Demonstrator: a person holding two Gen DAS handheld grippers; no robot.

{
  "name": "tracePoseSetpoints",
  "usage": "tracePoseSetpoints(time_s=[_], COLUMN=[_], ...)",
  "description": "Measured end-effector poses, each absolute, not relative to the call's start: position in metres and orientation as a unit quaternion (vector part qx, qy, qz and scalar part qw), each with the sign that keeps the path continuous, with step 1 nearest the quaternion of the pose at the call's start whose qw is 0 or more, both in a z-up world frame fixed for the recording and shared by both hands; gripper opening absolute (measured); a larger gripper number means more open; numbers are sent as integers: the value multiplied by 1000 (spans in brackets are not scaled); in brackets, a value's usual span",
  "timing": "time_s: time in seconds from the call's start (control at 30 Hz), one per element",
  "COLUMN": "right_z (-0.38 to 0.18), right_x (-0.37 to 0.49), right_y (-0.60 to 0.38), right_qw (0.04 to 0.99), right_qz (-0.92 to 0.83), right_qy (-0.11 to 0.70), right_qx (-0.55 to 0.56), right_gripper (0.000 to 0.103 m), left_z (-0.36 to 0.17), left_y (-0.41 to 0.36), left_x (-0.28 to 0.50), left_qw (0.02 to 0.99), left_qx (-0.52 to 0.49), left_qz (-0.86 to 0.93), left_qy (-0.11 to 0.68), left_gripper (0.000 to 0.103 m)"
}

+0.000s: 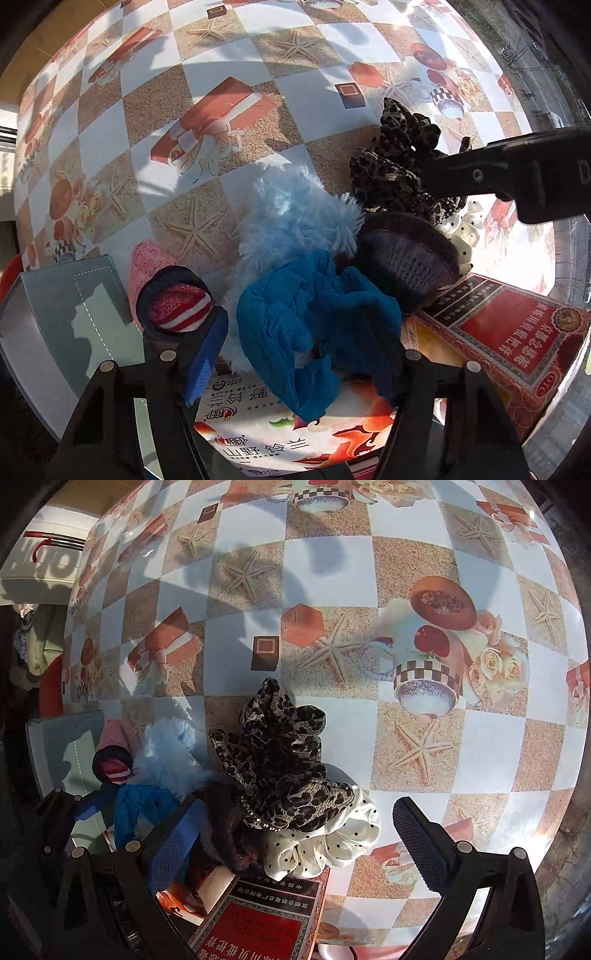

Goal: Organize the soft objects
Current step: 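Grasp the blue cloth with the left tool while the right grasps the leopard-print fabric, then lift and carry the blue cloth and leopard-print fabric with both tools over the box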

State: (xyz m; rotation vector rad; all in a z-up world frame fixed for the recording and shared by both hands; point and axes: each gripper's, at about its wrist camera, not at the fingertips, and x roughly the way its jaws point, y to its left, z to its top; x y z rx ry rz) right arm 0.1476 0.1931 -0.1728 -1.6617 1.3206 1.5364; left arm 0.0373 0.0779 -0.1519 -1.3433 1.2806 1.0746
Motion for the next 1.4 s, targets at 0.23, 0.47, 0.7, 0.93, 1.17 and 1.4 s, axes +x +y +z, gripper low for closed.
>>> tracePoseSetpoints(time_s=[0.23,0.47,0.7,0.93,1.17,1.4], right_z=[-206,-216,-206,-173,-125,-87], right_x=[137,154,166,192,243,255], right_y=[192,188,187,190,192,182], right_qw=[265,290,304,329,372,399], right_qz=[560,565,576,609,625,627], right_qy=[398,366,377,419,483,511], right_qx=[-676,-680,-659,-587,-487,-431], right_gripper=[103,103,88,38,38,38], left_z=[-157,-163,-159,-128,-81,-47], left_y=[75,78,91,87,78,63], left_x=[34,28,34,23,6,9], left_qw=[470,462,472,502,526,542], left_qx=[-566,-572,-563,-545,-526,-499], left_qz=[438,436,448,477,511,531], left_qy=[517,519,510,472,430,419], left_gripper=[52,52,27,14,14,14])
